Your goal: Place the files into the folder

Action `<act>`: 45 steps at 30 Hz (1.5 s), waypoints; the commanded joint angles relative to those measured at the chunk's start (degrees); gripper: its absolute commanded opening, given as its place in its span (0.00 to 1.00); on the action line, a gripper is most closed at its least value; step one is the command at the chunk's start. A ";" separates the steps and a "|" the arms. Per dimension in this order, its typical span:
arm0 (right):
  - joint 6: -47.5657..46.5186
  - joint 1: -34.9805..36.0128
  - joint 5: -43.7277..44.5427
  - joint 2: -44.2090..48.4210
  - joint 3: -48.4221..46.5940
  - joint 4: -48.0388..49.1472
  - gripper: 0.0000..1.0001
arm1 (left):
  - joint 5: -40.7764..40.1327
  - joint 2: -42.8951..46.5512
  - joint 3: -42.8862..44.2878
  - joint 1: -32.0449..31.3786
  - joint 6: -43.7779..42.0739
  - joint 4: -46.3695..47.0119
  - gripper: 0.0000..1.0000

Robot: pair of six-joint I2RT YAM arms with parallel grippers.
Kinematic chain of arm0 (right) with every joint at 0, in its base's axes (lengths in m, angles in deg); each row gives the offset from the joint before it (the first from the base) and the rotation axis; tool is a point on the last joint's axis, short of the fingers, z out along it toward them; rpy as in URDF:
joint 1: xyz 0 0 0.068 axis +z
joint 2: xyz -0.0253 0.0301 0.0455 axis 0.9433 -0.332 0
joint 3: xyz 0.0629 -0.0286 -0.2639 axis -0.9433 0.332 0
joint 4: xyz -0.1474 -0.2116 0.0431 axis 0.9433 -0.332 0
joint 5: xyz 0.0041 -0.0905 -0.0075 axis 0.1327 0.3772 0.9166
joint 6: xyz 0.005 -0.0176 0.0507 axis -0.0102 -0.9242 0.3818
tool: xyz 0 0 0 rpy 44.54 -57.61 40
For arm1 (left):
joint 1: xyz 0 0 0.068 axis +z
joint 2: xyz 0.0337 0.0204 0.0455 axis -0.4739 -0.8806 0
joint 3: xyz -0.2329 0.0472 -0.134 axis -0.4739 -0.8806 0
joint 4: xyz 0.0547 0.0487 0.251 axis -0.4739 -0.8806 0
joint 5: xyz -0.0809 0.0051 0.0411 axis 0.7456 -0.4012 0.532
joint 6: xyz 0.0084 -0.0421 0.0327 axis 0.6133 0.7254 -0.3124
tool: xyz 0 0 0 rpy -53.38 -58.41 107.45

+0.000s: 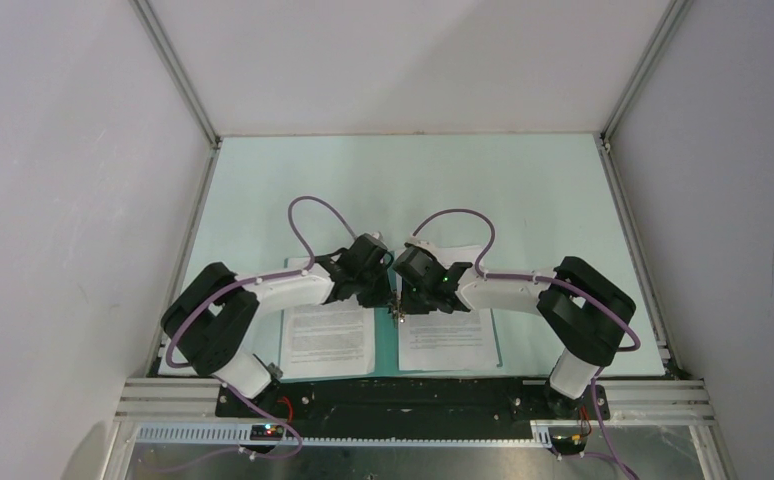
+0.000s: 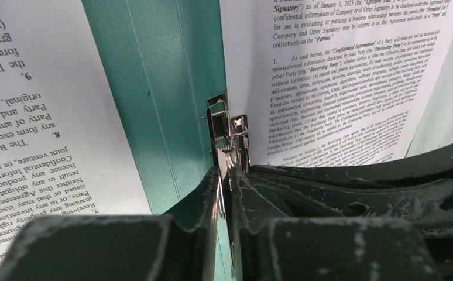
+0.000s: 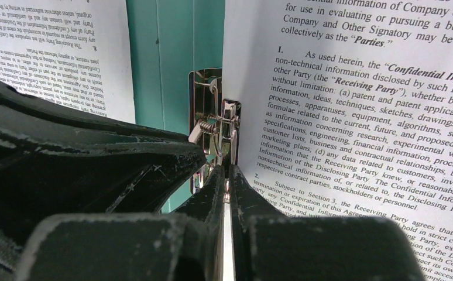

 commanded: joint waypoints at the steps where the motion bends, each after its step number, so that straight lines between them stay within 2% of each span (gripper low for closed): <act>1: 0.35 -0.17 0.36 -0.95 1.73 -1.54 0.00 | -0.94 -1.95 0.52 -0.47 -1.46 -1.53 0.10; 4: 0.35 -0.30 0.20 -1.10 1.73 -1.45 0.00 | -0.73 -2.25 0.82 -0.71 -1.59 -1.62 0.09; 6: 0.38 -0.30 0.22 -1.20 1.77 -1.41 0.00 | -0.58 -1.98 1.11 -0.72 -1.76 -1.68 0.15; 9: 0.35 -0.44 0.23 -1.46 1.73 -1.54 0.00 | -1.94 -0.10 1.36 -0.69 -2.51 -2.07 0.32; 12: 0.25 -0.60 0.13 -1.72 1.75 -1.59 0.00 | -3.33 1.51 2.37 -0.62 -3.60 -3.29 0.40; 19: -0.04 -0.95 -0.21 -1.62 1.73 -1.50 0.00 | -4.40 2.16 5.77 0.65 -6.40 -5.99 0.37; 24: -0.66 -1.48 -1.44 -0.09 1.73 -0.67 0.01 | -4.36 2.42 7.66 2.12 -8.13 -6.82 0.38; 29: -0.94 -2.49 -3.20 2.43 1.75 0.04 0.08 | -4.43 2.29 8.54 4.23 -8.53 -7.66 0.37; 37: -0.98 -4.35 -4.09 8.80 1.65 -0.50 0.19 | -4.26 1.20 10.25 5.42 -10.30 -8.38 0.29; 40: -0.82 -4.21 -3.51 10.25 1.64 -1.07 0.27 | -3.67 0.47 10.44 5.34 -10.26 -8.54 0.28; 45: -0.47 -1.34 0.59 12.12 -0.12 -5.70 0.30 | -3.53 1.37 9.72 5.77 -9.05 -8.55 0.26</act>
